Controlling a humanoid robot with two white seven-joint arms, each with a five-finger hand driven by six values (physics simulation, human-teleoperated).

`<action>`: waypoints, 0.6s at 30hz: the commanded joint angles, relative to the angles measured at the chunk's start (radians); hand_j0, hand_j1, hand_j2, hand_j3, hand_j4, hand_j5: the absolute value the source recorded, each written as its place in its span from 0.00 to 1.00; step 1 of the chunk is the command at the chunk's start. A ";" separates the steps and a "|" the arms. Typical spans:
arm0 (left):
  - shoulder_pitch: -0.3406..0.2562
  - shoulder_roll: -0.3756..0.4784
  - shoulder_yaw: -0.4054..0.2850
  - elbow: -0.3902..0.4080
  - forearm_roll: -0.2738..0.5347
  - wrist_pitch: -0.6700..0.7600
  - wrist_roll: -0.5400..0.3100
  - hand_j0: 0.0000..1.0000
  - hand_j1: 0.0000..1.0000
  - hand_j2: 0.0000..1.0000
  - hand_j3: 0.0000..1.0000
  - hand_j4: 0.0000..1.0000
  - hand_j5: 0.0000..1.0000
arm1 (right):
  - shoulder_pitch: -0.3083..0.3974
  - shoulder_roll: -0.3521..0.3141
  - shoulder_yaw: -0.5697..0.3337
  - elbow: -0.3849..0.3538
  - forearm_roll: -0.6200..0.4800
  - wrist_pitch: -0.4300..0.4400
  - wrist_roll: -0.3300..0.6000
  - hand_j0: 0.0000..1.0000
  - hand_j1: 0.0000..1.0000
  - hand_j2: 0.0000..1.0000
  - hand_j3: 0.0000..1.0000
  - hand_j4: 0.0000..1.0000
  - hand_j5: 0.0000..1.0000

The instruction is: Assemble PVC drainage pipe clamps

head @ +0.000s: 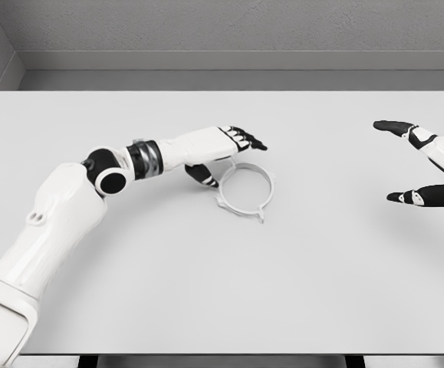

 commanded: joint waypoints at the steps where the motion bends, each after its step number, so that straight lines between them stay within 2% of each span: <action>1: 0.000 0.000 0.004 0.004 0.007 0.002 0.001 1.00 1.00 1.00 1.00 1.00 1.00 | 0.000 -0.001 0.000 -0.001 -0.009 0.003 0.000 1.00 1.00 1.00 1.00 1.00 1.00; 5: -0.008 0.018 0.014 0.018 0.010 0.002 0.002 1.00 1.00 1.00 1.00 1.00 1.00 | 0.000 -0.001 0.000 0.001 -0.009 0.003 0.000 1.00 1.00 1.00 1.00 1.00 1.00; 7: -0.023 0.035 0.017 0.058 0.019 0.002 0.004 1.00 1.00 1.00 1.00 1.00 1.00 | 0.000 -0.001 0.000 0.001 -0.008 0.003 0.000 1.00 1.00 1.00 1.00 1.00 1.00; 10: -0.026 0.080 0.030 0.055 0.024 0.002 0.008 1.00 1.00 1.00 1.00 1.00 1.00 | 0.000 -0.001 0.000 -0.002 -0.009 0.003 0.000 1.00 1.00 1.00 1.00 1.00 1.00; 11: -0.035 0.103 0.031 0.050 0.030 0.002 0.010 1.00 1.00 1.00 1.00 1.00 1.00 | 0.000 -0.001 0.000 -0.002 -0.008 0.003 0.000 1.00 1.00 1.00 1.00 1.00 1.00; 15: -0.054 0.288 0.028 0.045 0.162 0.002 0.008 1.00 1.00 1.00 1.00 1.00 1.00 | 0.003 -0.001 0.000 -0.002 -0.009 0.003 0.000 1.00 1.00 1.00 1.00 1.00 1.00; 18: -0.054 0.379 0.030 0.045 0.183 0.002 0.010 1.00 1.00 1.00 1.00 1.00 1.00 | 0.002 -0.001 0.000 -0.004 -0.009 0.003 0.000 1.00 1.00 1.00 1.00 1.00 1.00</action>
